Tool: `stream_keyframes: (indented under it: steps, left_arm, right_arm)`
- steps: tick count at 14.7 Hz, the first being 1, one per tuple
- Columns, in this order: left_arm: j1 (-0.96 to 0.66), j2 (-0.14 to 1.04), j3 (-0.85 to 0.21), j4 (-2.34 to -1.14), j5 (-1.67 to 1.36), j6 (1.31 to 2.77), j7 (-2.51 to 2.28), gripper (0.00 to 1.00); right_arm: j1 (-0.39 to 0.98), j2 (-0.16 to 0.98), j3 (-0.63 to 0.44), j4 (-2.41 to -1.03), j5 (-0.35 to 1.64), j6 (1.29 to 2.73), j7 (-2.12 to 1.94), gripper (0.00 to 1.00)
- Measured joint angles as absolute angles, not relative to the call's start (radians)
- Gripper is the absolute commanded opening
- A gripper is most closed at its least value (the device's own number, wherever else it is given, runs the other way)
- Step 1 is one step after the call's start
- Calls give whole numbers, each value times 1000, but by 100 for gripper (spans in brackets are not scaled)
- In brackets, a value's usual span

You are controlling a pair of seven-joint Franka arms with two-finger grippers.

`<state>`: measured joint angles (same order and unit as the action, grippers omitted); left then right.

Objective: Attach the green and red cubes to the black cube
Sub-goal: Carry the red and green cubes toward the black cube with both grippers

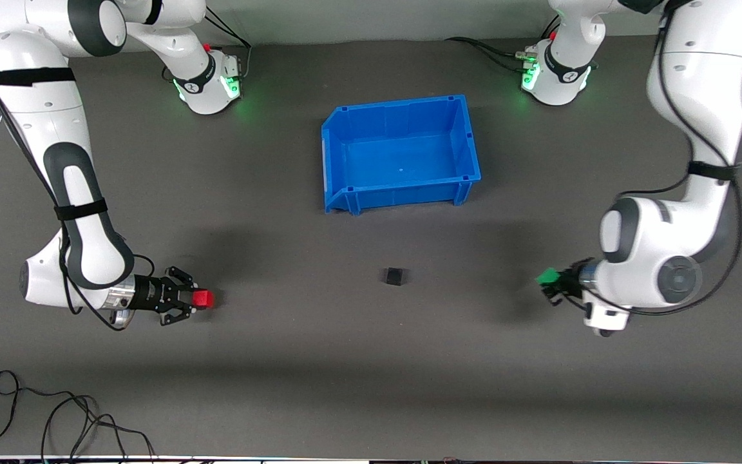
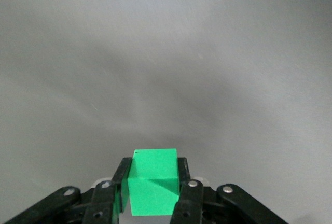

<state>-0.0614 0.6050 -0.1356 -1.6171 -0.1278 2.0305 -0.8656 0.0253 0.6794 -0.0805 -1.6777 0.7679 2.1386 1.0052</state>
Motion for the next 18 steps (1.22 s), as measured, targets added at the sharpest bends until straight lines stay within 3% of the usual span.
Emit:
stream_keyframes:
  steps: [4,10,18]
  left_arm:
    - [-171,672,-137,-1556,-163,2041,-1264,5]
    - [-343,714,-142,-1535,-227,2248,-1711,3]
    - [-446,779,-135,-1534,-229,2365,-1857,2]
  right_arm:
    - [206,671,-78,-1595,770,2178,1244,27]
    - [452,694,-75,-1579,770,2437,1613,28]
    - [618,769,-75,-1581,770,2681,1848,28]
